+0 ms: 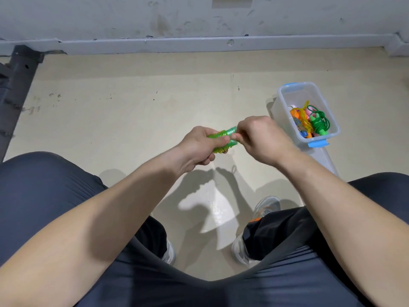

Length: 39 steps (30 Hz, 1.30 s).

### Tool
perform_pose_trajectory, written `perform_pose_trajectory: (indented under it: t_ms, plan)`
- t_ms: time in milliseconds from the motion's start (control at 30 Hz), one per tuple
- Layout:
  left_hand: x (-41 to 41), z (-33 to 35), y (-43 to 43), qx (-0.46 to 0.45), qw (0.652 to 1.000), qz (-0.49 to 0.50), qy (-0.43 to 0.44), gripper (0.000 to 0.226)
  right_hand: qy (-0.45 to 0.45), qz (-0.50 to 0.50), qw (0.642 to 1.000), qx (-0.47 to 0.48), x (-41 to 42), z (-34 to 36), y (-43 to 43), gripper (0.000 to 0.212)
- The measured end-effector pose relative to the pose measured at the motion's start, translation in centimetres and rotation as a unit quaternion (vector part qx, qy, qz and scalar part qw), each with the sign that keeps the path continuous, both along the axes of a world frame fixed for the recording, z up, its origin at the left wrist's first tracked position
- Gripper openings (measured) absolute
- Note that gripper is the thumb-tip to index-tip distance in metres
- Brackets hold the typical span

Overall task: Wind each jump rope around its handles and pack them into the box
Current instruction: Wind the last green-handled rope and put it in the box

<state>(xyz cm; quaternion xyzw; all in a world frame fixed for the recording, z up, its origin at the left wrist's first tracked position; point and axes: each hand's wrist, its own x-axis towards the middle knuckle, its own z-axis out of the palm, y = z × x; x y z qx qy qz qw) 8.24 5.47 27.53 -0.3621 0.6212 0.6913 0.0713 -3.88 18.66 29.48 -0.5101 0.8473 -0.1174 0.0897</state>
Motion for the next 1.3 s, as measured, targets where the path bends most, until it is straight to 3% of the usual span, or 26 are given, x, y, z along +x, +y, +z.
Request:
perform_pose_trajectory:
  t_ms: [133, 267, 467, 633, 833, 1167, 1300]
  plan:
    - [0.5, -0.6, -0.1, 0.026, 0.999, -0.016, -0.027, 0.022, -0.013, 0.057, 0.993, 0.103, -0.4, 0.6, 0.0, 0.019]
    - [0.4, -0.2, -0.8, 0.054, 0.997, -0.036, -0.05, 0.014, 0.022, 0.063, 0.991, 0.115, -0.6, 0.9, -0.3, 0.015]
    - [0.5, 0.3, -1.5, 0.042, 0.991, -0.097, -0.082, 0.014, 0.094, 0.089, 0.991, 0.044, -0.4, 1.0, 0.1, 0.008]
    - [0.6, 0.9, -2.3, 0.0, 0.983, -0.154, -0.099, 0.015, 0.116, 0.151, 0.981, -0.04, 0.6, -0.1, 0.3, 0.019]
    - [0.9, 0.7, -2.9, 0.001, 0.974, -0.193, -0.118, 0.012, 0.112, 0.198, 0.971, -0.076, 1.5, -0.6, 0.0, 0.028]
    - [1.4, 0.9, -3.3, 0.004, 0.966, -0.23, -0.121, 0.021, -0.004, 0.128, 0.99, -0.059, 1.1, -0.7, 0.1, 0.01]
    - [1.4, 1.9, -4.4, 0.031, 0.975, -0.197, -0.1, 0.028, -0.188, 0.007, 0.975, -0.12, 0.8, -0.5, -0.2, 0.016]
